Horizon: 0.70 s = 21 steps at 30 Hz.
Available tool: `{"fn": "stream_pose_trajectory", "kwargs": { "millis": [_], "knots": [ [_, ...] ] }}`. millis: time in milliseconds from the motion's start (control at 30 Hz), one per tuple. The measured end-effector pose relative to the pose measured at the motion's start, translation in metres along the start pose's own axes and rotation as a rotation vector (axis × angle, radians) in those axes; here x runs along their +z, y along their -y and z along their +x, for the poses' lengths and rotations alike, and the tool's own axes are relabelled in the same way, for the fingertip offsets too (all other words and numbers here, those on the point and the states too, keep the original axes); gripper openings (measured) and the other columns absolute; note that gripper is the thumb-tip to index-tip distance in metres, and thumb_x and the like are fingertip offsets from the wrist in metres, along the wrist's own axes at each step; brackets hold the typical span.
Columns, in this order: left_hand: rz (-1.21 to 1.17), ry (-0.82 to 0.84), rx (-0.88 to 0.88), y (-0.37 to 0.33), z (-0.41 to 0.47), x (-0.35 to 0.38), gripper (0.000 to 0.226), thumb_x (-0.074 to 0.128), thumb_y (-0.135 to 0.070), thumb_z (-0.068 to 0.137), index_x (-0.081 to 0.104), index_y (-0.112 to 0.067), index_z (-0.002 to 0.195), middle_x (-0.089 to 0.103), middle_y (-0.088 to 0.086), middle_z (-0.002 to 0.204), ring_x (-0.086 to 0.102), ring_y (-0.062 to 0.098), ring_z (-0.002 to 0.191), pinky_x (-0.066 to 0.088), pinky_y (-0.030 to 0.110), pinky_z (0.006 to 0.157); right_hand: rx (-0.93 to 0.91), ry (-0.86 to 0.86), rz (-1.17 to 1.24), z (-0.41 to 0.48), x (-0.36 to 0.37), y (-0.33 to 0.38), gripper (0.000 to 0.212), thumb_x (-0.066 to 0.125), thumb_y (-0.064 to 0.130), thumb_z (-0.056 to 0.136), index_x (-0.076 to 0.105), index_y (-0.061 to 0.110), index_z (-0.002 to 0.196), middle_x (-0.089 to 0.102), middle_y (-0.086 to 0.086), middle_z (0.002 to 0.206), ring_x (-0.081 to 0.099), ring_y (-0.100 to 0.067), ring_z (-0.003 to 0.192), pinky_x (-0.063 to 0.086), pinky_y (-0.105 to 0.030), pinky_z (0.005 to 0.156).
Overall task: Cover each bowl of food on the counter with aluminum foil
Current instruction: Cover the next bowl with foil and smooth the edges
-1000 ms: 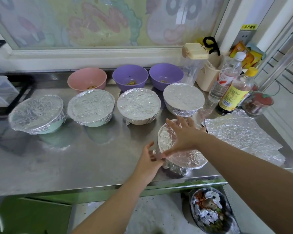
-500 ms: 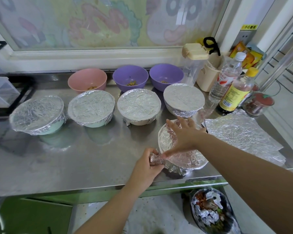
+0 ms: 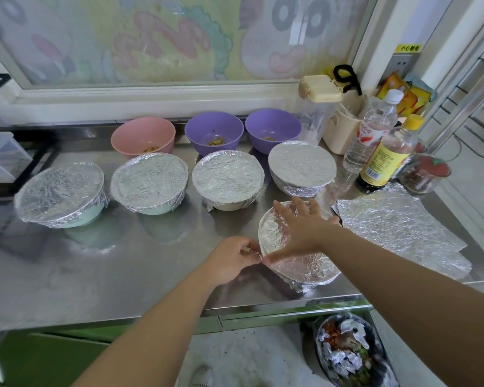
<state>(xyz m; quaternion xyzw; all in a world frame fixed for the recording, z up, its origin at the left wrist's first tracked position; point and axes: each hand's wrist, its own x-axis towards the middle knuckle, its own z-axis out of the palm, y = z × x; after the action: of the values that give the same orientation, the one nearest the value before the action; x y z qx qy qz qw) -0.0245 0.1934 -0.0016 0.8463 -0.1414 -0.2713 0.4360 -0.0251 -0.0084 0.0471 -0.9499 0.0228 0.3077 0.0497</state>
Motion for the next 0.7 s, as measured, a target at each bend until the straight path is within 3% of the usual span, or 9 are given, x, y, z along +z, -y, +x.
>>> {"fn": "stream_pose_trajectory", "kwargs": {
  "millis": [100,167,267,367,533,700],
  "knots": [
    [-0.23,-0.083,-0.11,0.003,-0.002,0.007,0.03,0.078,-0.009,0.082,0.063,-0.013,0.107,0.068,-0.003,0.099,0.064,0.0,0.078,0.052,0.013,0.074,0.007,-0.006,0.005,-0.001,0.0,0.001,0.144,0.062,0.096,0.048,-0.024,0.048,0.152,-0.03,-0.001,0.165,-0.025,-0.044,0.149,0.001,-0.086,0.104],
    [-0.459,-0.175,-0.216,0.006,-0.006,0.021,0.039,0.08,-0.002,0.078,0.059,-0.011,0.11,0.067,0.006,0.103,0.067,0.014,0.087,0.058,0.029,0.086,0.011,-0.006,0.004,-0.001,0.001,0.001,0.144,0.062,0.097,0.047,-0.023,0.049,0.152,-0.03,-0.001,0.165,-0.025,-0.044,0.149,0.002,-0.086,0.105],
    [-0.973,-0.294,-0.377,0.002,-0.009,0.044,0.033,0.072,0.009,0.083,0.058,0.001,0.112,0.068,0.02,0.107,0.069,0.026,0.099,0.058,0.032,0.09,0.019,-0.012,-0.007,0.001,0.002,0.002,0.144,0.061,0.098,0.047,-0.025,0.05,0.151,-0.03,-0.001,0.165,-0.025,-0.043,0.149,0.002,-0.086,0.105],
    [-1.294,-0.446,-0.447,-0.013,-0.012,0.065,0.021,0.063,0.01,0.089,0.062,0.002,0.108,0.07,0.017,0.103,0.069,0.023,0.097,0.054,0.031,0.094,0.024,-0.01,-0.008,0.001,0.002,0.002,0.144,0.06,0.099,0.047,-0.026,0.05,0.151,-0.03,0.0,0.165,-0.025,-0.043,0.15,0.003,-0.086,0.105],
    [-1.392,-0.625,-0.4,-0.034,-0.017,0.082,0.021,0.059,0.006,0.094,0.067,-0.001,0.112,0.073,0.018,0.106,0.07,0.026,0.103,0.054,0.037,0.099,0.019,-0.024,-0.013,0.001,0.004,0.001,0.143,0.059,0.1,0.047,-0.027,0.05,0.15,-0.03,0.0,0.165,-0.024,-0.043,0.15,0.003,-0.085,0.105],
    [-1.299,-0.554,-0.318,-0.034,-0.023,0.081,0.028,0.05,0.002,0.099,0.065,-0.003,0.122,0.072,0.015,0.114,0.069,0.021,0.105,0.053,0.033,0.1,0.023,-0.043,-0.035,0.002,0.007,0.002,0.141,0.056,0.1,0.049,-0.028,0.048,0.15,-0.03,-0.002,0.165,-0.023,-0.044,0.15,0.004,-0.086,0.105]
  ]
}}
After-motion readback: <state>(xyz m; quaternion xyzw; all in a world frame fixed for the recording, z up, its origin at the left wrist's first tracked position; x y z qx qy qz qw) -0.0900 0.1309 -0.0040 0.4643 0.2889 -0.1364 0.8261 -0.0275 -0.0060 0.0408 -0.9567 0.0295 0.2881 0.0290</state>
